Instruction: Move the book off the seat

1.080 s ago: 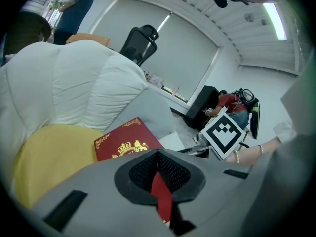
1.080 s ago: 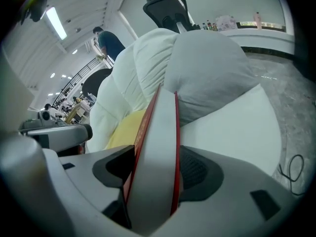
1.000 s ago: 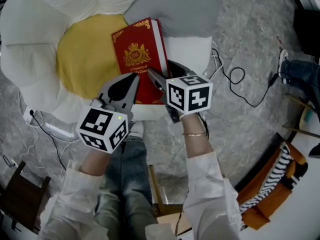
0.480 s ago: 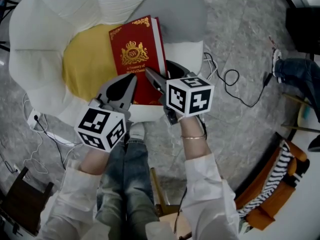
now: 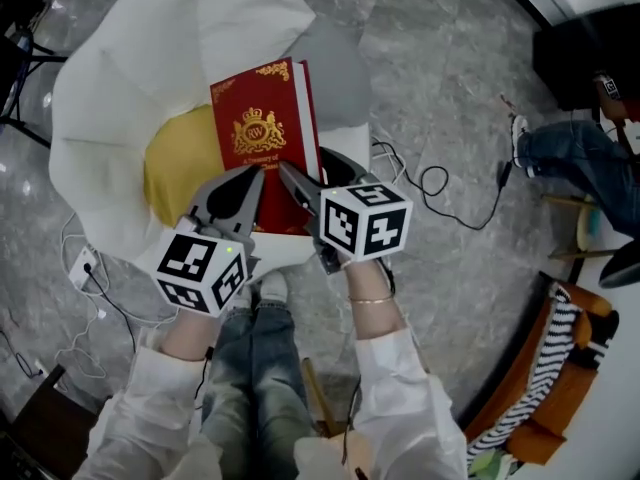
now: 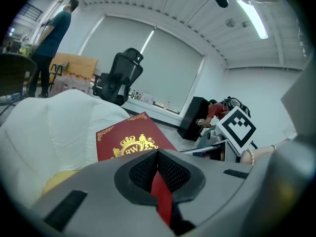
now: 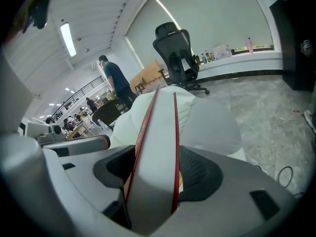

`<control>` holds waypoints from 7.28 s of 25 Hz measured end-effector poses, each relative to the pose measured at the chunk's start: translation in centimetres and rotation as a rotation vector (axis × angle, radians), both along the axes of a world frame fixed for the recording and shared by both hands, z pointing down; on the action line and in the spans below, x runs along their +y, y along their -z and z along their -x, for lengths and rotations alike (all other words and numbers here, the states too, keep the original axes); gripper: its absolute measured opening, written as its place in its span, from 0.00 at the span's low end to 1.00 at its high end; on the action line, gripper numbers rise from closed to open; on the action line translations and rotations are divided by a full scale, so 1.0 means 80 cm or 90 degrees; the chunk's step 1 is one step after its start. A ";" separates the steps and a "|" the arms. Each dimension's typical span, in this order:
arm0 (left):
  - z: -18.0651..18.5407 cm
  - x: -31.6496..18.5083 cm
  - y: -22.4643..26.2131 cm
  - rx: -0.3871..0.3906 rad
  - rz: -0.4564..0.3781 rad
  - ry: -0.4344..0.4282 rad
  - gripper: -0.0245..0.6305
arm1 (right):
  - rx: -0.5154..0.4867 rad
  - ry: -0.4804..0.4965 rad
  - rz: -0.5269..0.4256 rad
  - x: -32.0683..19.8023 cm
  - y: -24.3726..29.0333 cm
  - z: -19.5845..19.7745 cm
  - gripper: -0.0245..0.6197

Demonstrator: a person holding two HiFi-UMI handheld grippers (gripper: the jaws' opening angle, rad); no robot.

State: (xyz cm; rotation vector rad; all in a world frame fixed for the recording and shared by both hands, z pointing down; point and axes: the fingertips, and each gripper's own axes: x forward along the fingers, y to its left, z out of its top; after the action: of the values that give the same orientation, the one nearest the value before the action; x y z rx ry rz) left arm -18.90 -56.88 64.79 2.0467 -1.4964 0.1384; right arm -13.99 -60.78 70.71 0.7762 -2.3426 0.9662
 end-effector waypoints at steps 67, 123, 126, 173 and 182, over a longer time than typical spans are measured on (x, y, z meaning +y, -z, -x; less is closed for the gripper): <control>-0.057 0.175 0.643 -0.040 -0.293 -0.107 0.04 | -0.134 -0.133 -0.389 0.194 0.705 -0.120 0.46; -0.453 0.576 0.612 0.136 -0.214 -1.070 0.04 | 0.149 -1.021 -0.402 0.729 0.687 -0.424 0.46; -0.473 0.636 0.614 0.148 -0.210 -1.120 0.04 | 0.169 -1.077 -0.398 0.793 0.687 -0.434 0.46; -0.645 1.123 0.503 0.132 -0.121 -1.305 0.04 | 0.187 -1.342 -0.337 1.308 0.573 -0.568 0.45; -0.677 1.112 0.478 0.115 -0.082 -1.340 0.04 | 0.167 -1.387 -0.301 1.292 0.543 -0.590 0.45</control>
State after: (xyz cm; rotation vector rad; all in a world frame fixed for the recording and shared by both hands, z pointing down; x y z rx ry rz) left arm 35.26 32.08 26.56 2.6139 1.2116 0.5780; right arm 33.17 42.57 27.31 3.3745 -0.5808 0.6104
